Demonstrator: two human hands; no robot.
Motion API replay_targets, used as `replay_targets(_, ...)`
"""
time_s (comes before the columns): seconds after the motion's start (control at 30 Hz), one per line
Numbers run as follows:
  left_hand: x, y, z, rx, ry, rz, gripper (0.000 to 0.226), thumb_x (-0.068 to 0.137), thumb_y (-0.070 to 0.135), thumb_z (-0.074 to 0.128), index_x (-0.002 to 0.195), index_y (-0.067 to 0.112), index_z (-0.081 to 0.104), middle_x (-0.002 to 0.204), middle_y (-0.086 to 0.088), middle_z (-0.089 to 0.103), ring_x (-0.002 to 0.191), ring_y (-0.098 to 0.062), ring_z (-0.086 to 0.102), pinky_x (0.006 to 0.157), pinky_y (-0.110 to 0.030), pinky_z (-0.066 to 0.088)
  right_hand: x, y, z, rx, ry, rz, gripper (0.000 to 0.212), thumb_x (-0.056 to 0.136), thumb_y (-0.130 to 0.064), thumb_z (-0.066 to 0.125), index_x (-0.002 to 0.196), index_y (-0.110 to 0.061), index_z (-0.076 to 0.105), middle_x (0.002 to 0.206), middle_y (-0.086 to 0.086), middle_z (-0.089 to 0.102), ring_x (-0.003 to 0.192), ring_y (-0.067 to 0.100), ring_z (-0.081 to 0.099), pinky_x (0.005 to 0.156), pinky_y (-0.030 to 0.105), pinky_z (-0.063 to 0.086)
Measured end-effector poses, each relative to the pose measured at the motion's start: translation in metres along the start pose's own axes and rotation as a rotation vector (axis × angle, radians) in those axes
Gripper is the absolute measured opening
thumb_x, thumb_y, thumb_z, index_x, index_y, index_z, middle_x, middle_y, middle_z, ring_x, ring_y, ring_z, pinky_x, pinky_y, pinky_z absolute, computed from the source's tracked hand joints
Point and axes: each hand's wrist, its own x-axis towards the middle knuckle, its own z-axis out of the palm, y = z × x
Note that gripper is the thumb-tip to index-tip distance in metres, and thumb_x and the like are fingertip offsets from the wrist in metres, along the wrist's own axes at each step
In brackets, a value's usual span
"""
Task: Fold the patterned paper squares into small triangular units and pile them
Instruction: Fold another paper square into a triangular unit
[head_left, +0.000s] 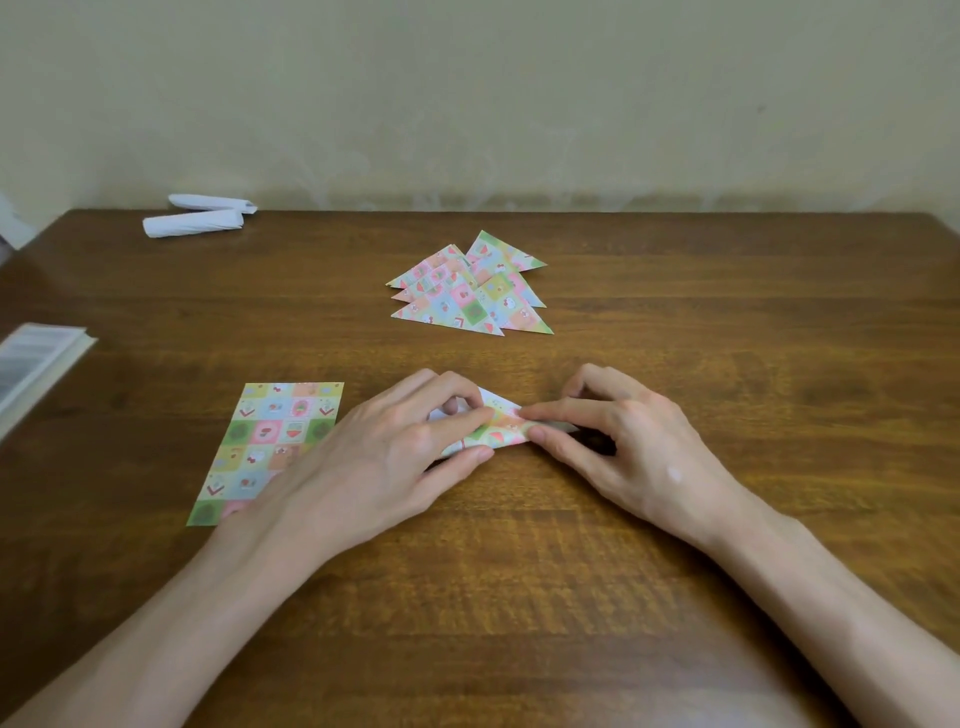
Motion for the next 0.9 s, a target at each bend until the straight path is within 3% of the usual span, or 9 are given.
replay_targets(0.53, 0.001, 0.009, 0.007, 0.074, 0.027, -0.052, 0.053, 0.108, 0.05, 0.029, 0.136, 0.021, 0.064, 0.127, 0.009, 0.049, 0.113, -0.01, 0.051, 0.083, -0.03, 0.054, 0.004, 0.002, 0.007, -0.089, 0.09, -0.036, 0.028, 0.103, -0.043, 0.058, 0.125, -0.033, 0.073, 0.105, -0.012, 0.055, 0.095, 0.011, 0.053, 0.071, 0.033, 0.053)
replay_targets(0.63, 0.001, 0.011, 0.008, 0.084, 0.024, -0.062, 0.054, 0.108, 0.05, 0.029, 0.139, 0.021, 0.062, 0.126, 0.008, 0.049, 0.116, -0.01, 0.05, 0.087, -0.027, 0.051, 0.006, 0.002, 0.006, -0.096, 0.123, -0.047, 0.024, 0.102, -0.038, 0.062, 0.121, -0.032, 0.075, 0.108, -0.01, 0.058, 0.093, 0.012, 0.051, 0.072, 0.028, 0.05)
replay_targets(0.77, 0.001, 0.012, 0.008, 0.104, -0.001, -0.08, 0.058, 0.106, 0.054, 0.029, 0.142, 0.022, 0.06, 0.126, 0.008, 0.047, 0.114, -0.008, 0.049, 0.08, -0.021, 0.046, 0.005, 0.003, 0.006, -0.106, 0.143, -0.065, 0.022, 0.102, -0.035, 0.064, 0.119, -0.028, 0.076, 0.109, -0.008, 0.061, 0.094, 0.015, 0.053, 0.076, 0.029, 0.05)
replay_targets(0.9, 0.001, 0.012, 0.008, 0.118, 0.001, -0.071, 0.056, 0.106, 0.052, 0.032, 0.139, 0.019, 0.062, 0.124, 0.007, 0.049, 0.114, -0.011, 0.051, 0.077, -0.022, 0.046, 0.003, 0.003, 0.006, -0.112, 0.103, -0.073, 0.029, 0.103, -0.044, 0.061, 0.121, -0.027, 0.076, 0.111, -0.009, 0.063, 0.1, 0.016, 0.056, 0.084, 0.027, 0.048)
